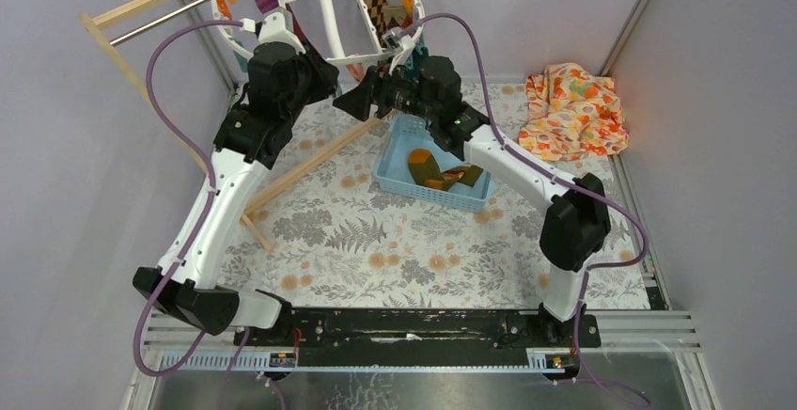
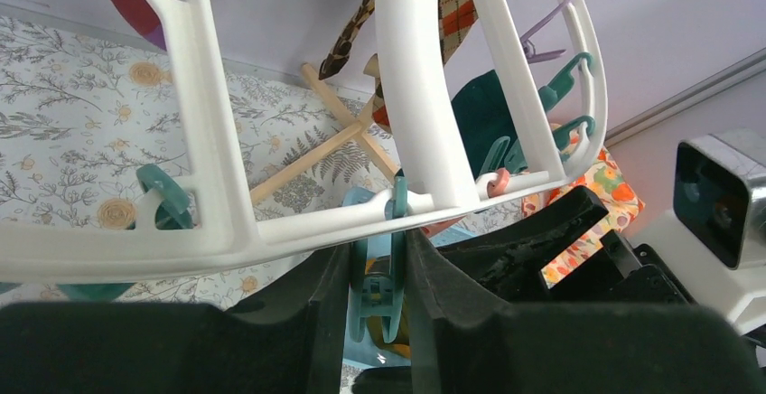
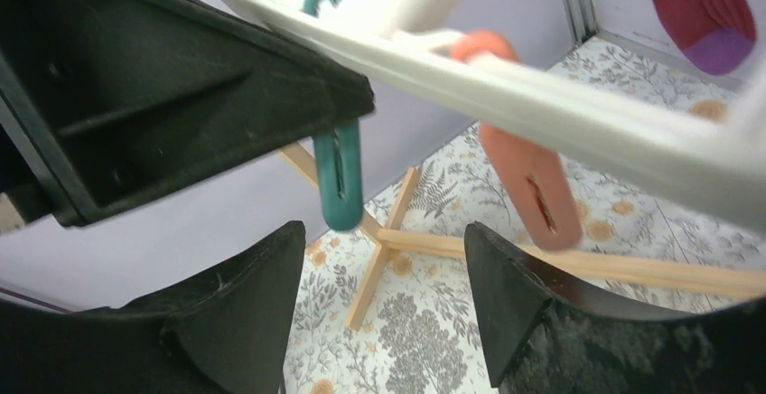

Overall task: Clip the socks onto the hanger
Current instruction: Open the clamp at the hanger.

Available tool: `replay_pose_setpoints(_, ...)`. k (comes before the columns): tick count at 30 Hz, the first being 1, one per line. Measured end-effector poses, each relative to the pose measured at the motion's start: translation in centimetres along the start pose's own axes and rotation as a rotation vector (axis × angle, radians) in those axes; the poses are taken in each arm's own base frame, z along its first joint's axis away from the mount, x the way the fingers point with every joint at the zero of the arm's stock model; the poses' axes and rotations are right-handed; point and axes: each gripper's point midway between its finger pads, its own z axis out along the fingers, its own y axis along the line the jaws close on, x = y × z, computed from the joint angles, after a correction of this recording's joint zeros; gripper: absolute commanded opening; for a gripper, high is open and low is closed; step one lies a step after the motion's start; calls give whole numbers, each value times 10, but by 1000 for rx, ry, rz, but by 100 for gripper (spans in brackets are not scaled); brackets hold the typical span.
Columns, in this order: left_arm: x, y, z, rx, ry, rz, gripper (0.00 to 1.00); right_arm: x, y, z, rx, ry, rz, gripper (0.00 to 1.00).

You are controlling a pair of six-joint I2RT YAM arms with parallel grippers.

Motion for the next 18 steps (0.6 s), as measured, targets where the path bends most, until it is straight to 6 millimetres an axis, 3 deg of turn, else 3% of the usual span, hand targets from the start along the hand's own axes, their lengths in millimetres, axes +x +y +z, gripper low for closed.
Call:
replay_pose_setpoints(7,-1,-1,-4,14,-9,0,0,-3,0,-34,39,-10,6,74)
replay_pose_setpoints(13,0,-3,-6,40,-23,12,0,-11,24,-76,43,-46,-14,75)
replay_pose_setpoints(18,0,-5,-8,67,-34,25,0,-7,42,-112,40,-68,-24,76)
